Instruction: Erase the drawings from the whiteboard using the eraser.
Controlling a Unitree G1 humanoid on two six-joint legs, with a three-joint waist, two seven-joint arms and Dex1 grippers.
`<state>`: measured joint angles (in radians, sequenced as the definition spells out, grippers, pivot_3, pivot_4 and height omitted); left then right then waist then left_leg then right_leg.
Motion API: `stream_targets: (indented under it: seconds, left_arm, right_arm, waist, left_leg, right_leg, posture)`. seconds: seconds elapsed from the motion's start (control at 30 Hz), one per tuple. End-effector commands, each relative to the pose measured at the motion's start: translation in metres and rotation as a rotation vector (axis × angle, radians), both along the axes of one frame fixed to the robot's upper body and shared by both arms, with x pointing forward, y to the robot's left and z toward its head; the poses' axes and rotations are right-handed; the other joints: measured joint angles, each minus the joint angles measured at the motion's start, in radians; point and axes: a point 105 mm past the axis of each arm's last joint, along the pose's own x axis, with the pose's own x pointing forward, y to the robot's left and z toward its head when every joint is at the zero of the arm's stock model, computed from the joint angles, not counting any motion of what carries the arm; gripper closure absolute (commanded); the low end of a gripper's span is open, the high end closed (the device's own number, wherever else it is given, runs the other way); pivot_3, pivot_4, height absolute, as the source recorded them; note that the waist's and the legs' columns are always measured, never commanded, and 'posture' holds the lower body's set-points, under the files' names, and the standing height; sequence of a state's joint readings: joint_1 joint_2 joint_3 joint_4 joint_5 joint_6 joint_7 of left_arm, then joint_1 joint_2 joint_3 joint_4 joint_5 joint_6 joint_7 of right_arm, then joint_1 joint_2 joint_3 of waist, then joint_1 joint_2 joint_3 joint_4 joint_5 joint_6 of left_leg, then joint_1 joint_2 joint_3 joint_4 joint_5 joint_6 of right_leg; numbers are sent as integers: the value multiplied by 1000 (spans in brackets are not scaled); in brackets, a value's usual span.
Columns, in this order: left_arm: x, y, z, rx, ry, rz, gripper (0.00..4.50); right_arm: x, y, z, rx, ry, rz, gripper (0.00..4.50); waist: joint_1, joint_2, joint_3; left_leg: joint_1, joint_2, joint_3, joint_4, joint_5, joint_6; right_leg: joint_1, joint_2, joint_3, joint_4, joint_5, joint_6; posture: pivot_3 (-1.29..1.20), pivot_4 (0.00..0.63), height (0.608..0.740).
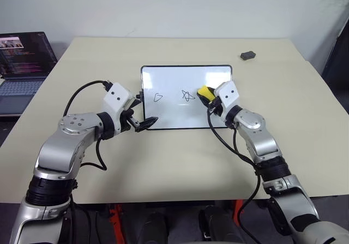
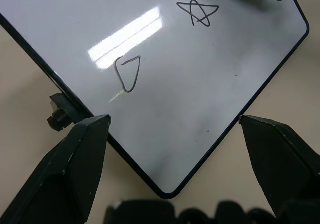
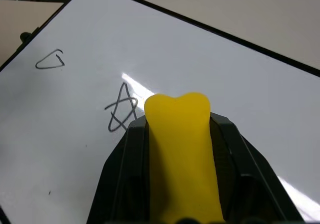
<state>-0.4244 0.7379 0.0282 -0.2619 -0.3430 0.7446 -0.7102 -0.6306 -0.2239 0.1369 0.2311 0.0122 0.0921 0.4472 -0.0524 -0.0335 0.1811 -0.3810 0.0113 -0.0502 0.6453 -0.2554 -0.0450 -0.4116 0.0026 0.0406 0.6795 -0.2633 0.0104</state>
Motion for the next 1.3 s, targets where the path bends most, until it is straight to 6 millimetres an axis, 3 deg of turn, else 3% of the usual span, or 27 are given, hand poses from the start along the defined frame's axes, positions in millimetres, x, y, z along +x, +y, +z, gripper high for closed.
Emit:
stream_targets:
  seconds: [0.03, 0.13, 0.27, 0.47, 0.7, 0.93, 1.07, 1.3]
  left_arm:
    - [2, 3, 8, -4, -42, 2, 0]
    - [4, 5, 6, -4, -41, 6, 0]
    - [5, 5, 4, -2, -41, -4, 0]
    - [5, 6, 6, -8, -51, -13, 0]
    - [2, 4, 8, -19, -59, -30, 0]
    - [3, 2, 7, -20, -59, -40, 0]
    - [4, 1, 7, -19, -59, -45, 0]
    - [6, 10, 4, -14, -53, -13, 0]
  right_arm:
    - [0, 6, 35, 25, -155, -11, 3266]
    - [9, 17, 42, 23, -192, -18, 3266]
    - [30, 36, 36, -5, -199, -38, 3266]
    - [43, 44, 3, -67, -116, -51, 3266]
    - [28, 49, -49, -180, -14, 51, 3266]
    - [6, 59, -77, -279, 19, 175, 3266]
    - [3, 61, -68, -274, -31, 191, 3267]
    - [-1, 58, 0, -38, -238, 197, 3267]
  waist:
    - [-3, 0, 0]
    - [-7, 0, 0]
    - [-6, 0, 0]
    - [0, 0, 0]
    - [-4, 0, 0]
    - [-6, -1, -1]
    - [-7, -1, -1]
    - [-5, 0, 0]
  left_leg:
    - [0, 0, 0, 0, 0, 0]
    - [0, 1, 0, 0, 0, 0]
    - [0, 1, 1, 0, 0, 0]
    - [-2, -1, 0, -1, 0, 0]
    - [3, -1, 0, 0, 0, 0]
    - [11, 0, 2, 0, 0, 0]
    - [13, 1, 2, 0, 0, 0]
    - [6, 1, 1, 0, 0, 0]
  right_leg:
    - [0, 0, 0, 0, 0, 0]
    - [0, 1, 0, 0, 0, 0]
    - [0, 1, 0, 0, 0, 0]
    - [0, -1, 0, -2, 0, 0]
    - [3, -1, 0, 0, 0, 0]
    - [9, 0, 2, 1, -2, 3]
    - [10, 2, 3, 1, -2, 4]
    - [5, 2, 2, 0, 0, 0]
  posture:
    - [0, 150, 740]
    - [0, 150, 740]
    - [0, 150, 740]
    - [0, 150, 740]
    - [0, 150, 740]
    - [0, 150, 740]
    - [0, 150, 740]
    - [0, 150, 740]
